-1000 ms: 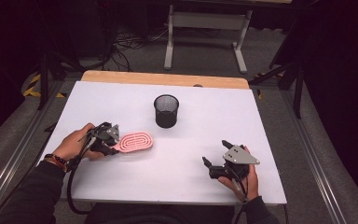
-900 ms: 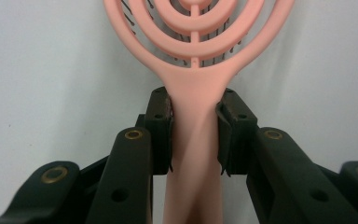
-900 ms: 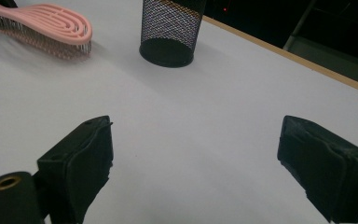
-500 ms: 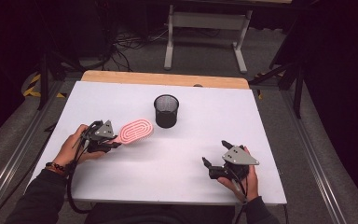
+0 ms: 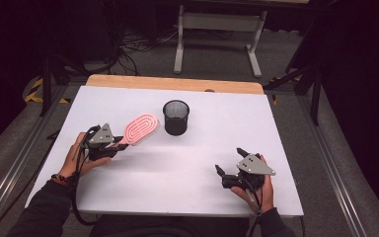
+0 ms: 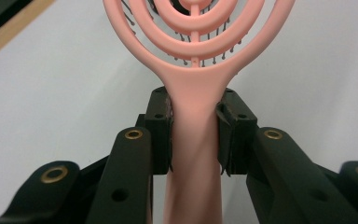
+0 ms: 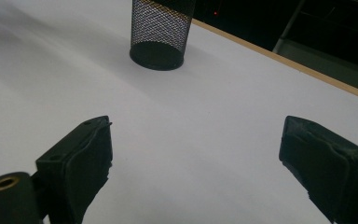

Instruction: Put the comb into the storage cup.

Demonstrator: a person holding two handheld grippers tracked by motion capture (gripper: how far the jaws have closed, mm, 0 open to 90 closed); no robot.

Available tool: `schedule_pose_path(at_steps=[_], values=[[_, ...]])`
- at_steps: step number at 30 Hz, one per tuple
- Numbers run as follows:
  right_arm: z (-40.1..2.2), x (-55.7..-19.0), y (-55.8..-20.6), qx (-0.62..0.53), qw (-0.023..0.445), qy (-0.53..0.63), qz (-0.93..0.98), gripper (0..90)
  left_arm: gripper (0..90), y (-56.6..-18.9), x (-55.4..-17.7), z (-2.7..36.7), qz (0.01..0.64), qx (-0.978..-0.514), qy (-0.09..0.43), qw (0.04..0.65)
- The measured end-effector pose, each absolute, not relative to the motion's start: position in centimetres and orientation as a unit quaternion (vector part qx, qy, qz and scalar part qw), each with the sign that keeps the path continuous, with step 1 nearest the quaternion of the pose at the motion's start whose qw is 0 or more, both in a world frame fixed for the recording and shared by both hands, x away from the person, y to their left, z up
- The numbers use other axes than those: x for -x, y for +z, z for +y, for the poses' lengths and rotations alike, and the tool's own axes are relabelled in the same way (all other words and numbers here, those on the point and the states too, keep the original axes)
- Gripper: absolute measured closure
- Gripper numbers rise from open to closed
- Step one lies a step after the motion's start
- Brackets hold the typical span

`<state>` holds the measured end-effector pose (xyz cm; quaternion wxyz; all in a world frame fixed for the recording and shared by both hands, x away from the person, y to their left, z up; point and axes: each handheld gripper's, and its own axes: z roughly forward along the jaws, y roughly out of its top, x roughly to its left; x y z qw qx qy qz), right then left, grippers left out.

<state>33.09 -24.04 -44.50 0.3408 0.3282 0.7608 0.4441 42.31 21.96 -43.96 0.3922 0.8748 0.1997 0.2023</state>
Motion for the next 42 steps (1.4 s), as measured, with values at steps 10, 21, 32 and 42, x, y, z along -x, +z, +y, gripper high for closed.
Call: schedule_pose_path(at_steps=[10,21,32,42], values=[[-24.1,-32.9,-44.2,-0.331,0.345,0.453,0.753,9.6,69.6,-44.0,-41.9,22.0,0.224,-0.832,0.232,0.451],[-23.3,-33.3,-44.0,-0.339,0.345,0.462,0.744,9.0,69.6,-43.8,-41.4,21.8,0.23,-0.81,0.243,0.482],[-21.7,-33.7,-43.0,-0.339,0.343,0.48,0.733,6.6,69.6,-43.3,-40.6,21.0,0.226,-0.793,0.244,0.51],[-21.1,-33.4,-40.8,-0.338,0.368,0.494,0.711,5.7,69.6,-42.6,-39.5,19.6,0.21,-0.785,0.229,0.535]])
